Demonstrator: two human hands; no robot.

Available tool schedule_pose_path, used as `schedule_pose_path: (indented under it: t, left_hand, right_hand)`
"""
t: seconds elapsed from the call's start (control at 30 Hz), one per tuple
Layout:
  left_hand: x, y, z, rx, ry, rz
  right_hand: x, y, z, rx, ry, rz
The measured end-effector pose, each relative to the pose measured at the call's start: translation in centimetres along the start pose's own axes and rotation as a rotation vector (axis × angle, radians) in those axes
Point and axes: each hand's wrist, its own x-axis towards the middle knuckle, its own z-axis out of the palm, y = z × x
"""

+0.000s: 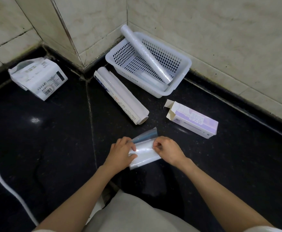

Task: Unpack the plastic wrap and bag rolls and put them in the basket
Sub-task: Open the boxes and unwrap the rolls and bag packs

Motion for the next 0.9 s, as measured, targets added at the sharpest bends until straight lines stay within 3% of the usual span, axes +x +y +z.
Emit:
schedule_pose_path:
  t: [0.2, 0.37, 0.53, 0.6, 0.73, 0.8, 0.9]
  left_hand:
    - [0.3, 0.7, 0.6, 0.112, 0.080, 0.021]
    - [0.1, 0.8, 1.8, 0.325, 0.085, 0.182]
    - [-0.4, 0.9, 2.3, 0.331, 0.085, 0.229]
    - [-0.4, 1.0, 2.1, 0.265, 0.101, 0.199]
    - [0.1, 1.4, 1.7, 0.193, -0.018, 0.141]
    - [0.2, 1.7, 1.5, 0.122, -0.016, 0.156]
    - [0.0, 2.4, 1.4, -0.170, -0.005, 0.049]
  right_hand:
    - [-0.1, 0.6, 1.7, -0.129, 0.202, 0.174]
    - [-0.6, 0.9, 1.5, 0.206, 0.204, 0.401]
    - [-1.5, 1.8, 1.0, 0.444, 0.207, 0.642]
    - [-2.1, 1.6, 1.2, 0.677, 0.180, 0.755]
    - [-2.4, 0.5, 1.5, 1.233, 0.127, 0.835]
    - [-2.0, -0.1, 1.7, 1.282, 0.138, 0.830]
    - [-1.2, -1.0, 2.4, 1.153, 0.224, 0.827]
